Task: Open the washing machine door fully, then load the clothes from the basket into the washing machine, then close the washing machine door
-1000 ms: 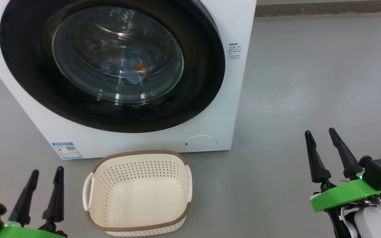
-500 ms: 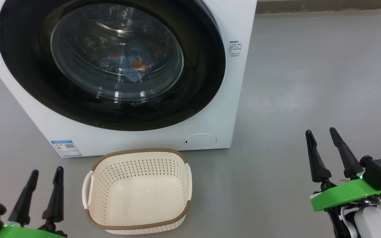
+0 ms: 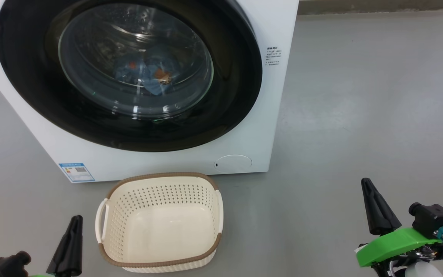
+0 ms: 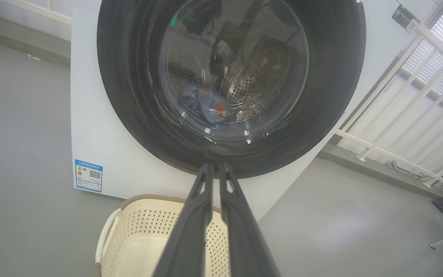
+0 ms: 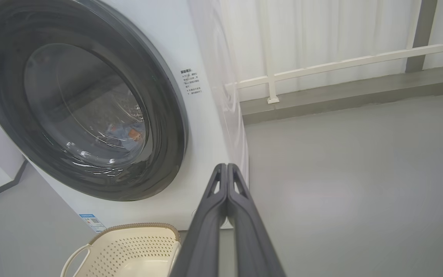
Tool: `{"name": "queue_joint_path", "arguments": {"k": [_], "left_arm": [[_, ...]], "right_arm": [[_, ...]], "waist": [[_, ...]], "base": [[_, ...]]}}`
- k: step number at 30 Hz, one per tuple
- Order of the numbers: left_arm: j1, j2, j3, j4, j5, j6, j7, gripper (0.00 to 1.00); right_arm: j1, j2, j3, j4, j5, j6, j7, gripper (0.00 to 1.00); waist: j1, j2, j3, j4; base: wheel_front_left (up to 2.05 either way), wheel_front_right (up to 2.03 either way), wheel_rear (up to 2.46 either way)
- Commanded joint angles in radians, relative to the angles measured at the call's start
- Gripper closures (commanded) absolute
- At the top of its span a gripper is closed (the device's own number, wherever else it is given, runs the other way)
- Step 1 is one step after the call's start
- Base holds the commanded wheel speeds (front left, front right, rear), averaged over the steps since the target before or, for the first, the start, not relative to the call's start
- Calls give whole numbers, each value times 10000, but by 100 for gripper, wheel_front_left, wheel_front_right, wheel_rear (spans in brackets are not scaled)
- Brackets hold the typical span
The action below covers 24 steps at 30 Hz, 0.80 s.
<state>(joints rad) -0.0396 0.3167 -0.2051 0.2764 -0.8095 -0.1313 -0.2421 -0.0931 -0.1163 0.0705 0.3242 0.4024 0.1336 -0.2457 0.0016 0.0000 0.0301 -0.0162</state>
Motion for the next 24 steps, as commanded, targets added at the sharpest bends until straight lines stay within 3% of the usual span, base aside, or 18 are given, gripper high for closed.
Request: {"name": "queue_joint_path", "arguments": {"k": [1,5,24], "left_arm": [[-230,126,213,-181,-219,0,74,100],[-247,40,302,-176,-489,0,183,100],[-325,-361,725,-192,-1702,1,688,100]], "right_arm": [[-284,-69,-81,-277,376,-2,99,100],[-281,-45,-139,-286,770,-3,215,100],[-271,63,-408,-359,2553,-7,748,100]], "waist": [[8,0,-17,3],[-13,0,-10,8],[-15,0,-46,33]], "base": [[0,0,0],[0,0,0],[0,0,0]]}}
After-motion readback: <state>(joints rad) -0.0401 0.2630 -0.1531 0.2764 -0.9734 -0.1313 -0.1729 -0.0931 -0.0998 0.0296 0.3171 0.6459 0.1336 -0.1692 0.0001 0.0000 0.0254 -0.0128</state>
